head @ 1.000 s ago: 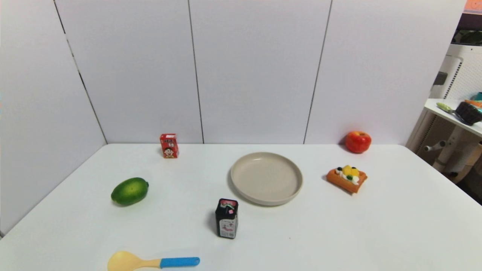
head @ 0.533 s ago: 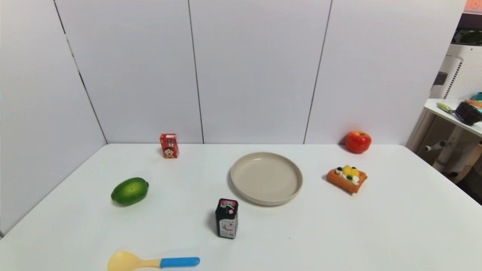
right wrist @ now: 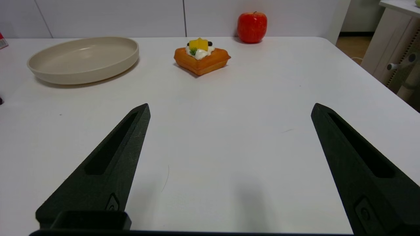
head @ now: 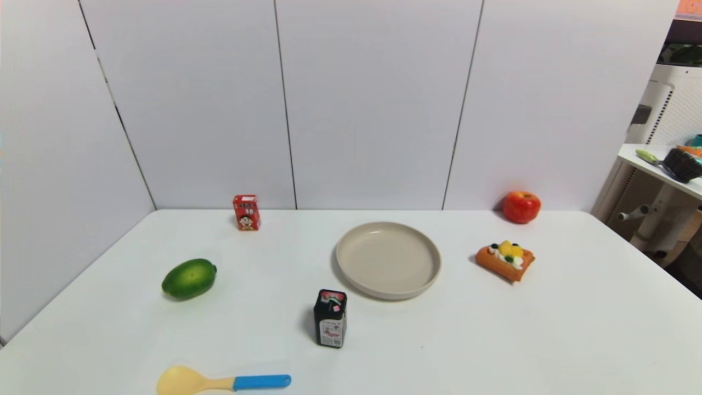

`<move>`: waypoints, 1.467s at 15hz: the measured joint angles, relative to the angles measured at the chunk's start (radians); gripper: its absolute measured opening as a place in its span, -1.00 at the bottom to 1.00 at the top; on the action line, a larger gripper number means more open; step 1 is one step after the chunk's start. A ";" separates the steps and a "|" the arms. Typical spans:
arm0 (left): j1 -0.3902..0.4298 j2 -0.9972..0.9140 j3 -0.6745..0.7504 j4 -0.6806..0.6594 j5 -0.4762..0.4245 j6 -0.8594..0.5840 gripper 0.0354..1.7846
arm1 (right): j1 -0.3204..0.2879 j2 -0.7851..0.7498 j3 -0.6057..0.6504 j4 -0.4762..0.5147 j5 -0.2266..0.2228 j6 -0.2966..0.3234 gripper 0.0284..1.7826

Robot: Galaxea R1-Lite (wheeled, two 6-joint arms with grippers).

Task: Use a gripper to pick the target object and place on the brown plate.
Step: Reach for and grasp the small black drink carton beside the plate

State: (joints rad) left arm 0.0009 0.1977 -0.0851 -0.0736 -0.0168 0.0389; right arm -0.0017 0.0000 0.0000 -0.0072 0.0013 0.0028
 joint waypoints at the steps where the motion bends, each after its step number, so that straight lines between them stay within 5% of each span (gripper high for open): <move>1: -0.001 0.077 -0.039 -0.032 -0.023 0.030 0.89 | 0.000 0.000 0.000 0.000 0.000 0.000 0.90; 7: -0.107 0.653 -0.459 -0.050 -0.319 0.287 0.89 | 0.000 0.000 0.000 0.000 0.000 0.000 0.90; 10: -0.263 0.932 -0.694 0.061 -0.432 0.445 0.89 | 0.000 0.000 0.000 0.000 0.000 0.000 0.90; 14: -0.469 1.219 -0.839 0.116 -0.502 0.570 0.89 | 0.000 0.000 0.000 0.000 0.000 0.000 0.90; 18: -0.481 1.397 -0.848 0.113 -0.690 0.737 0.89 | 0.000 0.000 0.000 0.000 0.000 0.000 0.90; 22: -0.445 1.528 -0.850 0.087 -0.737 0.815 0.89 | 0.000 0.000 0.000 0.000 0.000 0.000 0.90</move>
State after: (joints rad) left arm -0.4438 1.7255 -0.9351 0.0130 -0.7543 0.8543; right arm -0.0017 0.0000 0.0000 -0.0070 0.0013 0.0028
